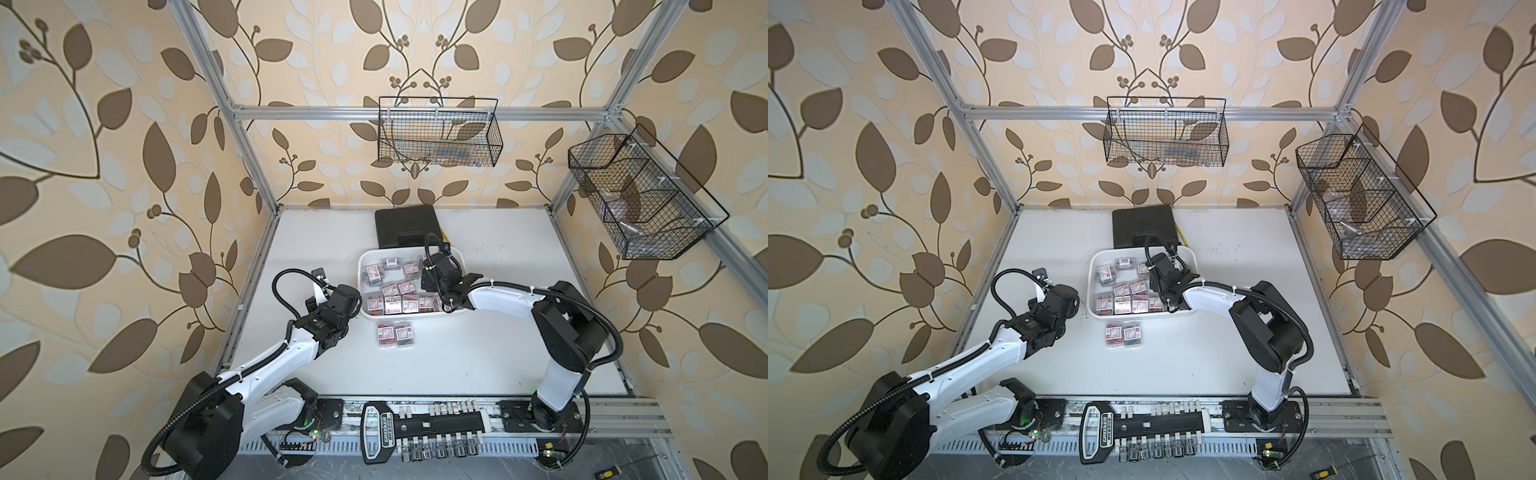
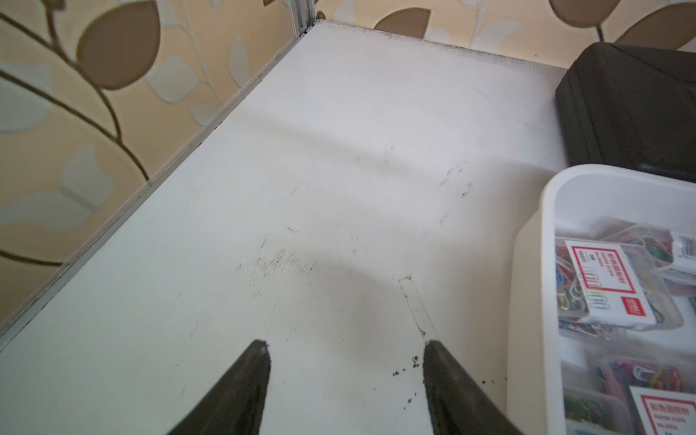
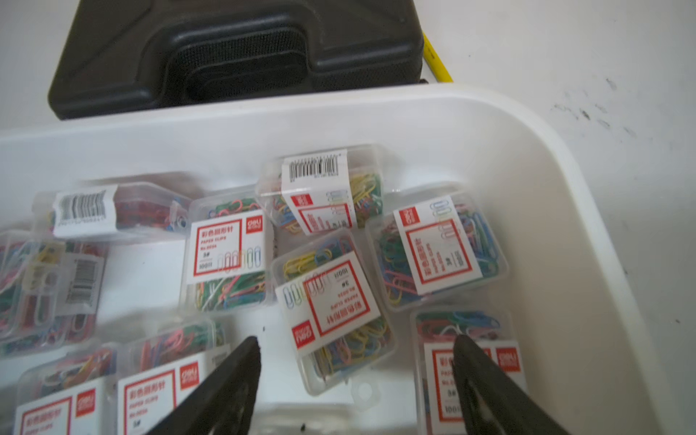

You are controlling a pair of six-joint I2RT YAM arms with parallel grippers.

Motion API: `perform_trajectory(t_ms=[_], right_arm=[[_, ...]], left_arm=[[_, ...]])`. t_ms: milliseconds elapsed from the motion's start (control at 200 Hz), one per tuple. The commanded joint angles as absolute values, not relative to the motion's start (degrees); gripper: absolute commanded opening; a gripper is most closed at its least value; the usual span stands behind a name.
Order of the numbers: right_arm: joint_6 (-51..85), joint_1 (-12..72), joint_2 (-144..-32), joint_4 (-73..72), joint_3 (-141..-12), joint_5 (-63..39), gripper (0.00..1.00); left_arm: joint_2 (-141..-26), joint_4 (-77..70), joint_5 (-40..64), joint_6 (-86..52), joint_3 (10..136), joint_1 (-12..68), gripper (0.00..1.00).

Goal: Take the paper clips out of the storage box
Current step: Pick up the boxed paper clips from the storage box.

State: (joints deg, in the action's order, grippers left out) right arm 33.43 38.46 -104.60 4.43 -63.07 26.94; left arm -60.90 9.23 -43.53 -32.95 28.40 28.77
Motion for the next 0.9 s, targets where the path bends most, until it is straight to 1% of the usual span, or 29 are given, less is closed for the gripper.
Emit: perform_trajectory(t_ms=[0,130,245,315,545,745,900], right_arm=[[30.0,37.3,-108.4,3.9,-67.7,27.0,0.80],[27.1,35.1,-113.5,4.1,-73.5,25.5,0.81],[25.8,33.2,-117.1,4.3,-77.5,23.9,0.90],[24.7,32.7,-119.2,4.7,-79.7,23.4,0.92],[24.2,32.7,-123.5,10.2,-86.9,22.9,0.90],[24.7,32.8,-124.4,11.0,-88.3,23.4,0.91],[26.1,32.8,-125.3,13.4,-89.9,25.0,0.79]], left_arm=[[-61.3,8.9,-44.3,-32.8,30.0,28.3,0.66],[-61.2,8.8,-44.3,-32.9,30.0,28.3,0.66],[-61.2,8.9,-44.4,-32.9,29.9,28.3,0.66],[-61.2,8.9,-44.5,-33.0,30.0,28.3,0.66],[-61.2,9.0,-44.4,-33.0,30.0,28.3,0.66],[-61.0,8.9,-44.3,-33.0,29.8,28.4,0.65],[-60.6,8.7,-44.3,-32.9,29.6,28.3,0.65]])
